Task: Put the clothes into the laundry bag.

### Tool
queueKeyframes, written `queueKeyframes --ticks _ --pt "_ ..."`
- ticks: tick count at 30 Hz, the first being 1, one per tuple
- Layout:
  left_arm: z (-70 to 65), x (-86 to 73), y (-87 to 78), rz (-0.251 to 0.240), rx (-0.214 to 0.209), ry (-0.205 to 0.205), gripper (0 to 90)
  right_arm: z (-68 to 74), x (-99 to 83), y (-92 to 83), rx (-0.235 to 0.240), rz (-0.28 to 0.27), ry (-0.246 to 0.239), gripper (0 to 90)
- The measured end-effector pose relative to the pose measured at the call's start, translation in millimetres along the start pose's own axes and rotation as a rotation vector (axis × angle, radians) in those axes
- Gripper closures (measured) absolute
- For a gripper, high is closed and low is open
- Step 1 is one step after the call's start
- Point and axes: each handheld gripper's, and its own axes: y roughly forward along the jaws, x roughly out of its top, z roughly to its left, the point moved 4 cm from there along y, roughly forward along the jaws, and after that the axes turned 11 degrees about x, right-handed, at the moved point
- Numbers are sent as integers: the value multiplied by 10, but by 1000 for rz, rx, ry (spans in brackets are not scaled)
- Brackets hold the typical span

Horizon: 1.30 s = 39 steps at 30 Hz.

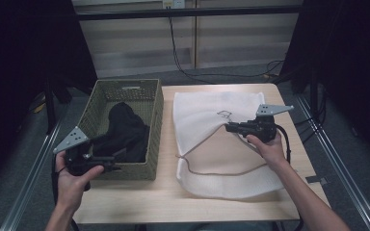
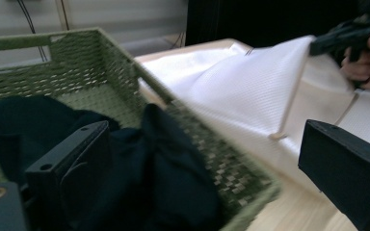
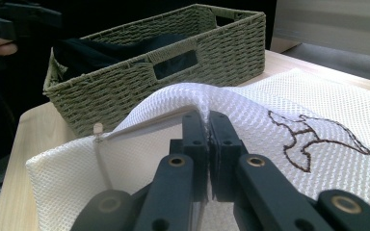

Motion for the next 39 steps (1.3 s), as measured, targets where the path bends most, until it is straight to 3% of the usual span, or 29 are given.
queueKeyframes --ticks 2,6,9,12,14,17,18,19,21,25,27,32,34,39 --pt "129 28 36 38 0 24 55 -5 -3 -3 -1 1 1 876" --pt "239 62 78 65 1 30 52 -7 -6 0 -1 3 2 876" --pt "321 120 118 96 14 59 52 -7 -10 5 -1 4 5 876" --pt "396 191 163 134 -2 71 49 -10 -16 10 -3 6 4 876" --pt "517 217 237 161 25 94 50 -12 -19 14 -1 8 3 876" --pt "574 194 312 186 11 68 44 -11 -19 14 -1 9 2 876" --pt "613 164 390 196 47 99 59 -15 -22 13 -1 9 3 876" --pt "613 164 390 196 47 99 50 -15 -22 13 -1 9 3 876" --pt "600 123 482 226 8 93 51 -19 -26 17 0 11 4 876" --pt "605 46 676 266 -9 98 54 -20 -33 29 2 16 5 876" --pt "643 10 761 320 -14 76 53 -17 -35 33 1 20 5 876" --pt "741 -33 899 329 5 32 59 -25 -40 33 0 19 5 876" --pt "742 -72 969 346 -16 17 47 -26 -40 33 1 19 4 876" --pt "676 -244 1157 455 -67 43 44 -25 -41 30 0 21 3 876"
